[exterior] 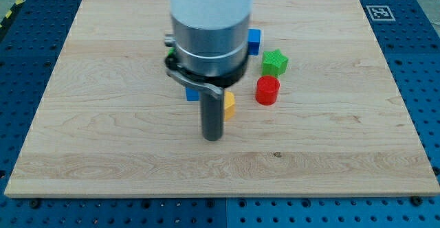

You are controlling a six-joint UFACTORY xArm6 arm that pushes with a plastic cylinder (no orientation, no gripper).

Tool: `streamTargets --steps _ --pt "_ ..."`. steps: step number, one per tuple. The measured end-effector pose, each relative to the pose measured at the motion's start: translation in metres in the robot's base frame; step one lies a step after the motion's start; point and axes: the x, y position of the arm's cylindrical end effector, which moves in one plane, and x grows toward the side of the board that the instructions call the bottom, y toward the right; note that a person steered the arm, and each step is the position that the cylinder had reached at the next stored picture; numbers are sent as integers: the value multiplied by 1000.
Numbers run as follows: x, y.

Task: Push the yellow hexagon to the bottom left of the red circle

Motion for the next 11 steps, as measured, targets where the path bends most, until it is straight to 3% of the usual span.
streamTargets --steps 2,7,11 --pt "-38 -41" --pt "-28 29" --pt "-4 27"
